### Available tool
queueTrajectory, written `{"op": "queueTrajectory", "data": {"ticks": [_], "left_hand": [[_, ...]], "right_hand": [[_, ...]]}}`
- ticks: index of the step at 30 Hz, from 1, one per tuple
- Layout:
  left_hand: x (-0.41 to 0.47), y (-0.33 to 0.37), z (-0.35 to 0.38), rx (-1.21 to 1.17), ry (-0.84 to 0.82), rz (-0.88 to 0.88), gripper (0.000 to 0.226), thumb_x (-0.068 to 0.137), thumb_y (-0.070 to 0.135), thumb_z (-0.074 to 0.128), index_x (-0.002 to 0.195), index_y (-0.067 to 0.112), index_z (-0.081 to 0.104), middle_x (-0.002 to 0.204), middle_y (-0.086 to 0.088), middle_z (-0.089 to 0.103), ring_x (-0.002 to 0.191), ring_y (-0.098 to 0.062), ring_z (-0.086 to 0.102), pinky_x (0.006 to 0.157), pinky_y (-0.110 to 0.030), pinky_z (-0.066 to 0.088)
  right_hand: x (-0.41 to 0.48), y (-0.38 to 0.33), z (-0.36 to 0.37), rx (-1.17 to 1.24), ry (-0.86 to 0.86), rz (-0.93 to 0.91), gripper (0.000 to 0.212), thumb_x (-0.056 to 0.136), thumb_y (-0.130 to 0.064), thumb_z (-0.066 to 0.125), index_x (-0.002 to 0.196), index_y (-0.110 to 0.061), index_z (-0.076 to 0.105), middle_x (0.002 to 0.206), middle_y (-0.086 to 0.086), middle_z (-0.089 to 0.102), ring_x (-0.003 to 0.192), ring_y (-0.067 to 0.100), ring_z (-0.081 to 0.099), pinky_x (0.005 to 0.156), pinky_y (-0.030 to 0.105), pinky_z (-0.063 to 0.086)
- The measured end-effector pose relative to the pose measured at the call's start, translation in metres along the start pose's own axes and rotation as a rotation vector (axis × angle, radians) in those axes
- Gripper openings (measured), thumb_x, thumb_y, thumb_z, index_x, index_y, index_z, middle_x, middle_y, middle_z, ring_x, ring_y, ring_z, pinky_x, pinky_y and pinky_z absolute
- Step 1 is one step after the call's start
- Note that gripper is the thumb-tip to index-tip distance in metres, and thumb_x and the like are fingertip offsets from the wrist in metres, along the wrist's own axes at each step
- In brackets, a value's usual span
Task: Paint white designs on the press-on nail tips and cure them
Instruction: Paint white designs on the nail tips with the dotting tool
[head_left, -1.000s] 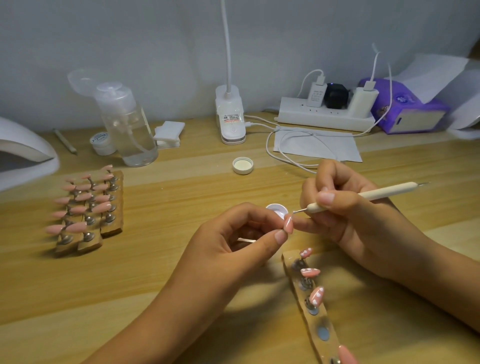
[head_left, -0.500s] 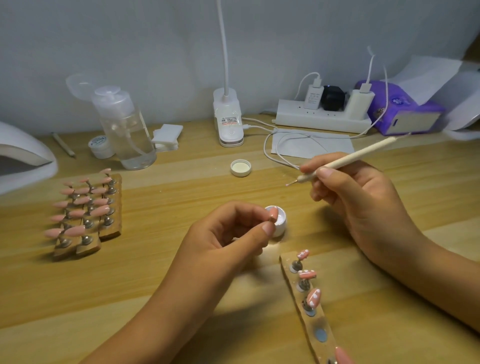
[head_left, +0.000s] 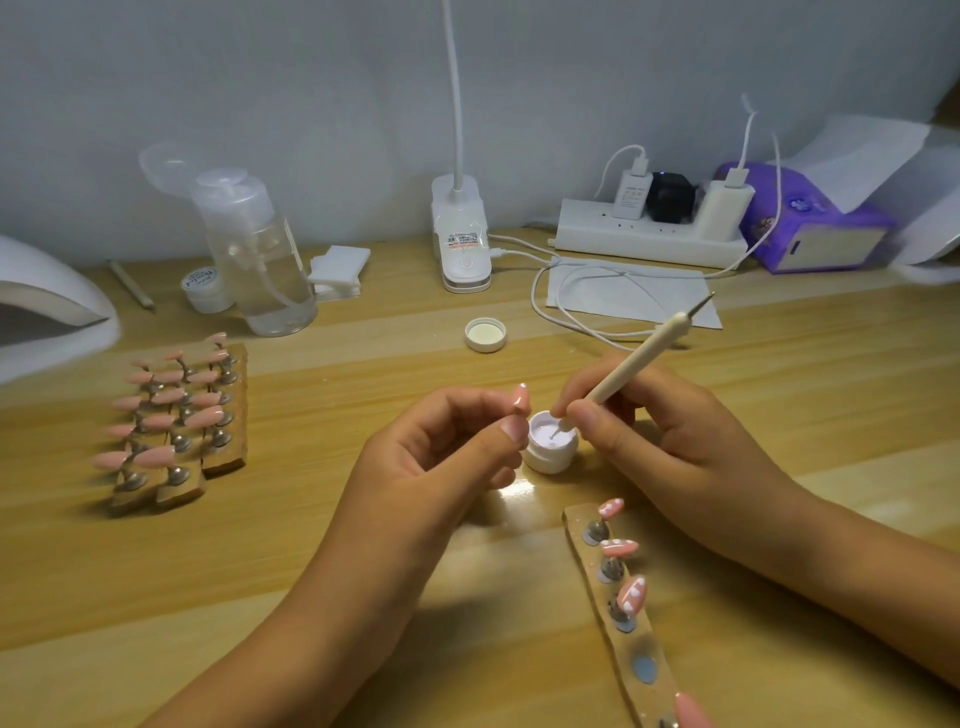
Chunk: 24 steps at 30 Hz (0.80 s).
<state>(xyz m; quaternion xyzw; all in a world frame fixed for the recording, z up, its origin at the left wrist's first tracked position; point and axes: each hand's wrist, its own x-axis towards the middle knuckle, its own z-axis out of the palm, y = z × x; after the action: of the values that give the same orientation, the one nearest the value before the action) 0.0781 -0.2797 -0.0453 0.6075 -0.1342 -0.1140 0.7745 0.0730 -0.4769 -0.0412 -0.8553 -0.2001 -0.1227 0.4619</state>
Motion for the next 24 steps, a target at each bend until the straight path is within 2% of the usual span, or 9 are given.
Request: {"op": "queueTrajectory", "data": {"ticks": [4,9,12,17,20,24], "left_hand": [[0.001,-0.001,0.0,0.014,-0.006,0.005,0.022,0.07,0.038,0.073,0.089,0.028,0.075,0.081,0.009,0.07,0.074,-0.002,0.061,0.067,-0.014,0.049],[0.0,-0.001,-0.001,0.016,-0.011,0.003,0.022,0.07,0.038,0.073,0.09,0.029,0.075,0.081,0.01,0.07,0.074,-0.002,0.062,0.067,-0.014,0.049],[0.0,-0.001,-0.001,0.022,-0.009,0.001,0.022,0.07,0.038,0.073,0.09,0.029,0.075,0.081,0.009,0.07,0.075,-0.001,0.062,0.067,-0.014,0.05],[-0.001,0.0,0.001,0.031,-0.01,0.003,0.019,0.071,0.036,0.074,0.089,0.028,0.075,0.08,0.009,0.07,0.073,-0.003,0.06,0.067,-0.015,0.049],[-0.002,0.003,0.004,0.041,-0.039,0.018,0.009,0.078,0.026,0.071,0.085,0.029,0.075,0.076,0.01,0.069,0.068,-0.002,0.058,0.065,-0.012,0.047],[-0.003,0.005,0.008,0.077,-0.102,0.026,0.008,0.077,0.022,0.069,0.082,0.027,0.073,0.073,0.011,0.068,0.066,0.0,0.058,0.063,-0.01,0.045]], "right_hand": [[0.0,0.001,0.0,0.008,-0.025,0.034,0.021,0.092,-0.038,0.049,0.097,-0.024,0.064,0.091,-0.008,0.06,0.082,0.022,0.053,0.071,0.039,0.047],[0.0,0.0,0.0,0.007,-0.022,0.04,0.021,0.092,-0.039,0.049,0.097,-0.025,0.064,0.091,-0.009,0.06,0.083,0.02,0.053,0.072,0.037,0.047],[-0.001,-0.002,-0.001,0.05,0.016,0.042,0.014,0.092,-0.037,0.053,0.095,-0.029,0.064,0.091,-0.01,0.063,0.082,0.018,0.054,0.072,0.03,0.047],[0.002,-0.004,-0.007,0.417,0.169,0.102,0.009,0.087,-0.022,0.06,0.089,-0.026,0.068,0.084,-0.007,0.066,0.078,0.008,0.061,0.075,0.017,0.049],[0.002,-0.004,-0.012,0.615,0.233,0.13,0.008,0.079,-0.02,0.066,0.082,-0.027,0.066,0.079,-0.006,0.063,0.078,0.009,0.061,0.078,0.021,0.052],[0.001,-0.004,-0.015,0.822,0.158,0.213,0.019,0.071,-0.014,0.073,0.072,-0.024,0.057,0.069,-0.005,0.054,0.066,0.007,0.054,0.074,0.027,0.054]]}}
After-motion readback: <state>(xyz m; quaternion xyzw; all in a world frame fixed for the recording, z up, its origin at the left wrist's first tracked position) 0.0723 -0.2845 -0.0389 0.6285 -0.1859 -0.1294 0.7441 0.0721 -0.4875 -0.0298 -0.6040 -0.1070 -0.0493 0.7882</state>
